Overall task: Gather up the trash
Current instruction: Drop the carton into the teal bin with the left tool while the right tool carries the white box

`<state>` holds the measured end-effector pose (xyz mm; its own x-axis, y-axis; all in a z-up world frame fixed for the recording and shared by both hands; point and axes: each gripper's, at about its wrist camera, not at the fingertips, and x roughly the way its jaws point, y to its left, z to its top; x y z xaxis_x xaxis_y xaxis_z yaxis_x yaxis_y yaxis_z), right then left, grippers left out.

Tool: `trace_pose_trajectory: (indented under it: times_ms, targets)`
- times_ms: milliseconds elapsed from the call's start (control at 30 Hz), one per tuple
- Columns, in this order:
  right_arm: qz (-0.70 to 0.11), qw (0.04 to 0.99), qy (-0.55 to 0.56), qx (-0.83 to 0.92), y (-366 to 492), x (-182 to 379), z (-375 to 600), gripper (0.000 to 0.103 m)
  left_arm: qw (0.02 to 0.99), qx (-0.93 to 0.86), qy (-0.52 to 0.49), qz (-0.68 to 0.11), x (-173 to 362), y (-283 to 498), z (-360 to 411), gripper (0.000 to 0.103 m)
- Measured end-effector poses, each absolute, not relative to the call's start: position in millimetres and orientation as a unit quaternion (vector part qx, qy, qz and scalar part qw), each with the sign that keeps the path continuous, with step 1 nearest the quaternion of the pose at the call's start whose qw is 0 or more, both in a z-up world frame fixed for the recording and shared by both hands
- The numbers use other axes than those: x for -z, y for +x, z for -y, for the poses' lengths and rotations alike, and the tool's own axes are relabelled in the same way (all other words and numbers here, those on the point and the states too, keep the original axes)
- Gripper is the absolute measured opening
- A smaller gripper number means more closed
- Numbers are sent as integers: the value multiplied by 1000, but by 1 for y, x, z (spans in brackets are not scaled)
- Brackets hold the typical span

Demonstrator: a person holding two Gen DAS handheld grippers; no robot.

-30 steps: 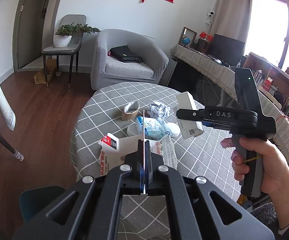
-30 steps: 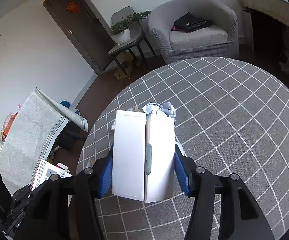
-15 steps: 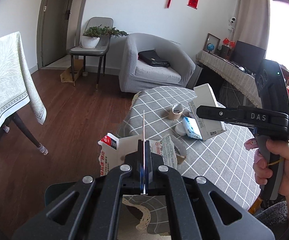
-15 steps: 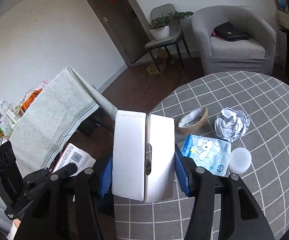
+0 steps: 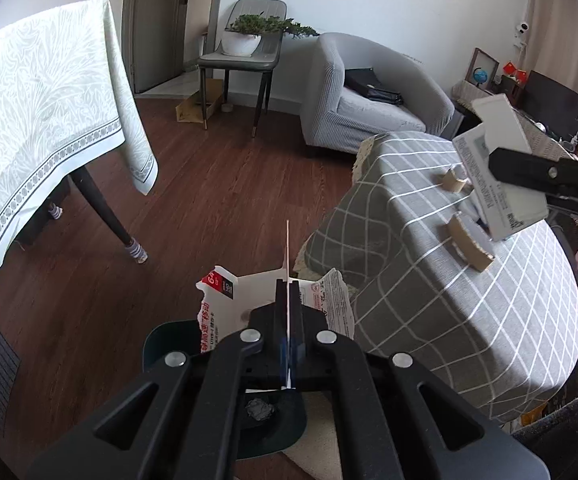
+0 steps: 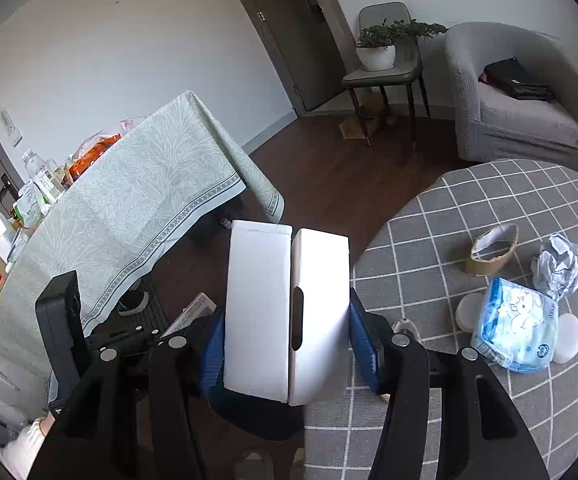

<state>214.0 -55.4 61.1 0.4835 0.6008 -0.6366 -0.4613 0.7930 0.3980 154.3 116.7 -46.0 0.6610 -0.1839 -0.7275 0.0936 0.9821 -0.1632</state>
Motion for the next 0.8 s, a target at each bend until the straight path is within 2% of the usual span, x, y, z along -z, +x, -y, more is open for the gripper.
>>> trace_pose_trajectory:
  times_ms: [467,800]
  targets:
    - [-441,825,37,-351,214,-24,-34,55,852,23,-28,-523,140,159,-167,1]
    - [-490,798,4,-350,221,21,-81,55,796,21,-60,-602,207,154,-193,2]
